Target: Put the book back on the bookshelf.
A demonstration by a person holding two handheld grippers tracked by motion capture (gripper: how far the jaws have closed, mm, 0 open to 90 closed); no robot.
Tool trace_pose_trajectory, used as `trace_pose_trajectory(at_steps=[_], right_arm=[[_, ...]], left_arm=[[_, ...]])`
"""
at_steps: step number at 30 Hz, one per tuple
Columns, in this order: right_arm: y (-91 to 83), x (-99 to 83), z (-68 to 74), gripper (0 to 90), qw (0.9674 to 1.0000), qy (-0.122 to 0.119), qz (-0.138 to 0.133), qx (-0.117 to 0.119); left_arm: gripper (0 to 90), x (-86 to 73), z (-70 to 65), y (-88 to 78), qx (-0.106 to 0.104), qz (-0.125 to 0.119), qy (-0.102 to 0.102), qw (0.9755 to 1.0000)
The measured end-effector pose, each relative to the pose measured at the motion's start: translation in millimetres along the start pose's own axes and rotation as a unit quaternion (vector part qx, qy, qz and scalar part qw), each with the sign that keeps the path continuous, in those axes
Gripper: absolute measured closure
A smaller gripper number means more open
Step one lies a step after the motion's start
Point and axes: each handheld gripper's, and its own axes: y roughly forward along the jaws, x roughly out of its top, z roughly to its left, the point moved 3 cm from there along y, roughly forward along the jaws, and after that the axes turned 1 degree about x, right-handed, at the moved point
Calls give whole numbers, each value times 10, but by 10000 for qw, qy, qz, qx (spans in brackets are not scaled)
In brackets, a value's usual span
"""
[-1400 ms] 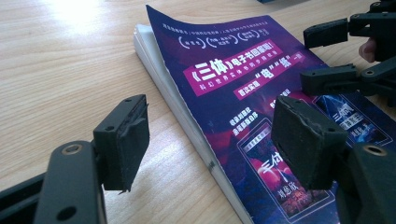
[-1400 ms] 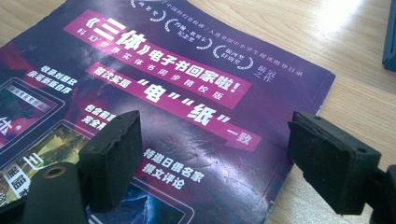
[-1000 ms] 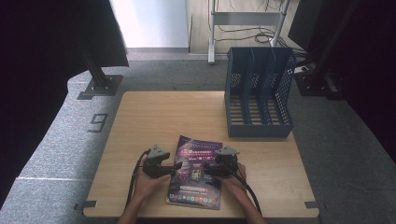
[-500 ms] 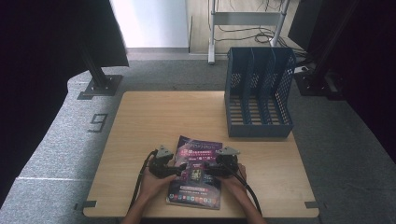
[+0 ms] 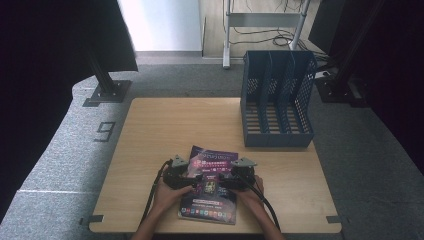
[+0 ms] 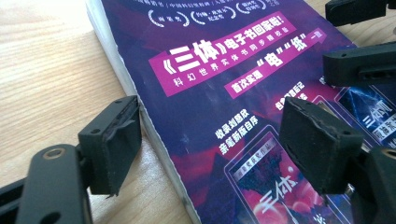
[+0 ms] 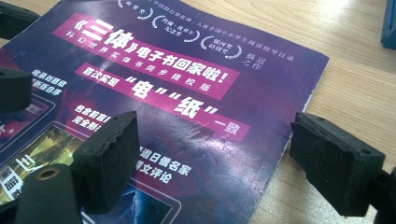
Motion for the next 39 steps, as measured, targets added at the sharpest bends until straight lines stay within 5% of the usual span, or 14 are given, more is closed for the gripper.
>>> trace_pose_trajectory(at_steps=[19,24,31,39], right_arm=[[-2,-4,2,158,10000,0,-14,-8],[-3,-4,3,159,10000,6,-14,-13],[-4,-5,6,160,10000,12,-15,-21],[-5,-6,7,161,10000,13,-15,-25]], left_arm=[[206,-2,16,14,-69,-1,-235,9997],[239,0,46,-14,-181,-71,-519,9985],[273,17,35,-58,-168,-181,-520,9983],[289,44,58,-120,-424,-313,-586,9969]])
